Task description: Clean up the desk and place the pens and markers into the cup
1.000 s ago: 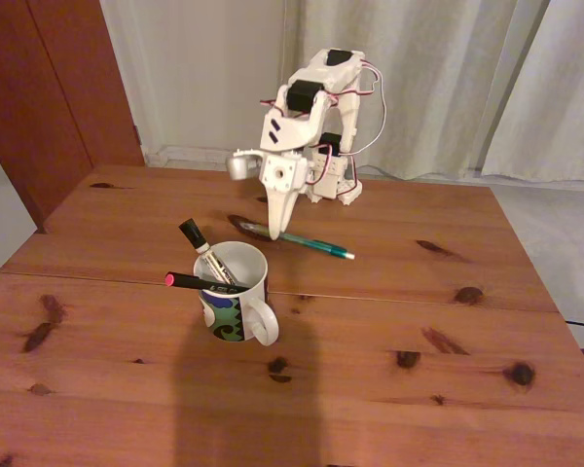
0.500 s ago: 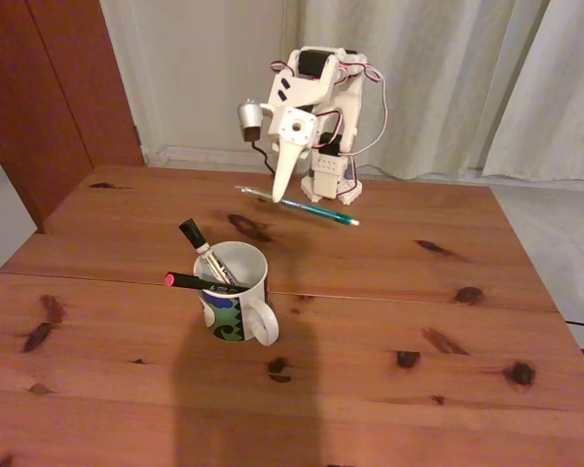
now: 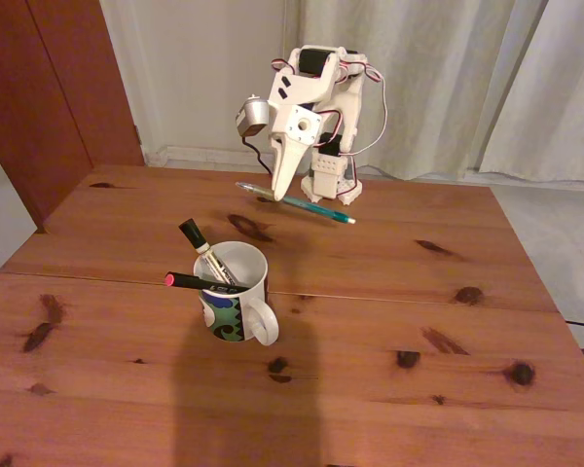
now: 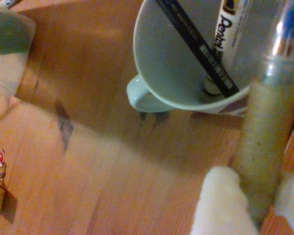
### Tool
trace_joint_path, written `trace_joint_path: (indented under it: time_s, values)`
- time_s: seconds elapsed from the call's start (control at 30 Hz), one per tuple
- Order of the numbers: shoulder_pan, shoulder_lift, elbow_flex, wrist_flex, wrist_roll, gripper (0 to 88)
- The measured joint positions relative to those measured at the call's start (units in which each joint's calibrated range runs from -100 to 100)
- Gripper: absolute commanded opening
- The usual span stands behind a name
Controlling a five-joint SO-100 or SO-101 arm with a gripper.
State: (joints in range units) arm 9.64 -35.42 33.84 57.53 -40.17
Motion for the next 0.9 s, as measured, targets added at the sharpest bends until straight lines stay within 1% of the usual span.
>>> trace_joint_path:
  time_s: [0.13, 0.43, 0.53, 0.6, 0.73, 0.8, 0.9]
  values:
    - [-0.2, 0.0, 0.0, 0.0, 0.1, 0.8]
    - [-5.4, 0.0, 0.0, 0.0, 0.1, 0.9]
    - [-5.3, 0.0, 0.0, -2.7, 0.1, 1.2]
    - [-5.3, 0.0, 0.0, -6.7, 1.2, 1.2]
    - [-5.2, 0.0, 2.5, -14.3, 6.4, 1.0]
    - [-5.2, 0.0, 3.9, -15.8, 8.0, 1.0]
    - [-5.2, 0.0, 4.6, -16.3, 8.9, 1.1]
